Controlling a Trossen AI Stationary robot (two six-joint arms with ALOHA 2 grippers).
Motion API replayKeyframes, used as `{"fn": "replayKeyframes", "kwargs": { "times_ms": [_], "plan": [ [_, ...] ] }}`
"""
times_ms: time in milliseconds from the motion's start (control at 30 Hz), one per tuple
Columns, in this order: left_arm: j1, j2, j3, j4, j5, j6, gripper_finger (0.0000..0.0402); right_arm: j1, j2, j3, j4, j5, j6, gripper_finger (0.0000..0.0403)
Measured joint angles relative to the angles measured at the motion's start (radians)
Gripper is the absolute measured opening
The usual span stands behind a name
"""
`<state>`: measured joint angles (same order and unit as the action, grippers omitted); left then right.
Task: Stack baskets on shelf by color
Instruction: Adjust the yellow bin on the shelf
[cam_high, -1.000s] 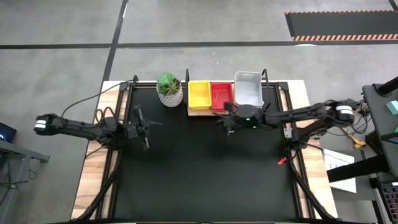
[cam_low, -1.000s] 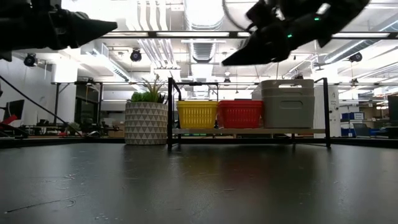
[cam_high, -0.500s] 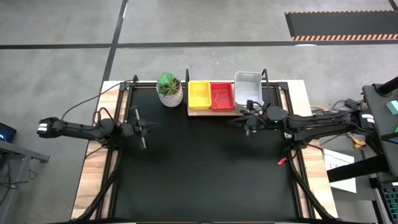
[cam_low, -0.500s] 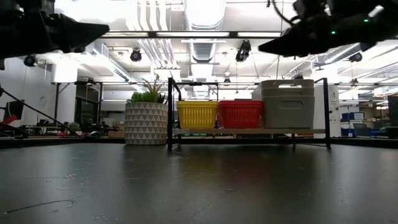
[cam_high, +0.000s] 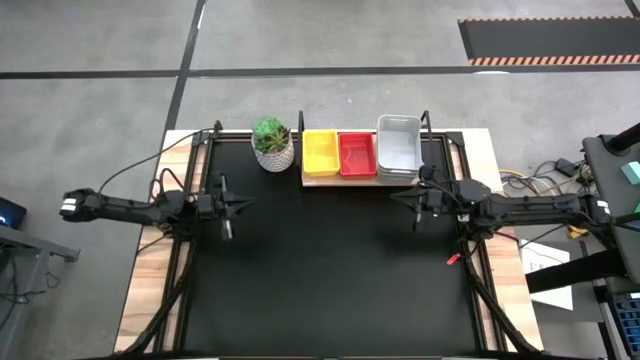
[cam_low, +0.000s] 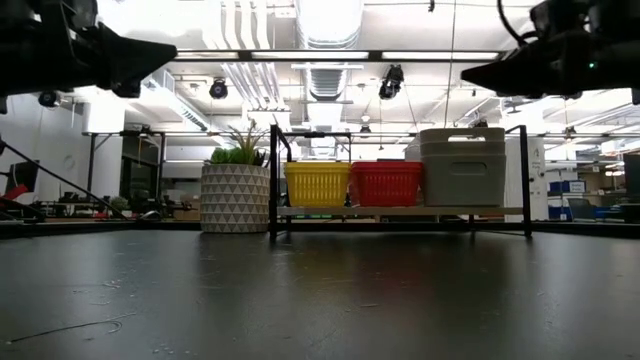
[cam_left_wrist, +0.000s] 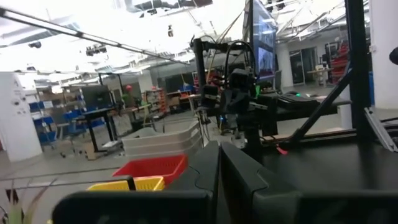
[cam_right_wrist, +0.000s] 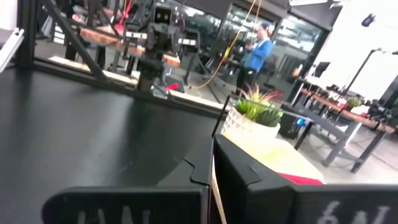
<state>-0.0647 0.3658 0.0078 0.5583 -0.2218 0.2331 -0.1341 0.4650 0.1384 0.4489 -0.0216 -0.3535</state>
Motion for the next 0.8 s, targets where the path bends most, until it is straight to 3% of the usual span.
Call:
{"fn": "replayKeyframes", "kwargs": {
  "times_ms": [200, 400, 533, 800],
  "plan": [
    [0.000, 0.026, -0.001, 0.010, 0.000, -0.047, 0.0000, 0.000, -0.089, -0.037, 0.000, 0.012, 0.002, 0.0008],
    [0.000, 0.095, 0.030, 0.127, 0.000, -0.098, 0.0000, -0.001, -0.086, -0.005, -0.012, 0.066, 0.024, 0.0008],
    [0.000, 0.234, 0.106, 0.150, -0.003, -0.101, 0.0000, 0.000, -0.046, 0.068, -0.071, 0.075, 0.019, 0.0008],
    [0.000, 0.597, 0.348, 0.171, -0.085, -0.169, 0.0000, 0.000, 0.003, 0.254, -0.348, 0.077, -0.026, 0.0008]
  ]
}}
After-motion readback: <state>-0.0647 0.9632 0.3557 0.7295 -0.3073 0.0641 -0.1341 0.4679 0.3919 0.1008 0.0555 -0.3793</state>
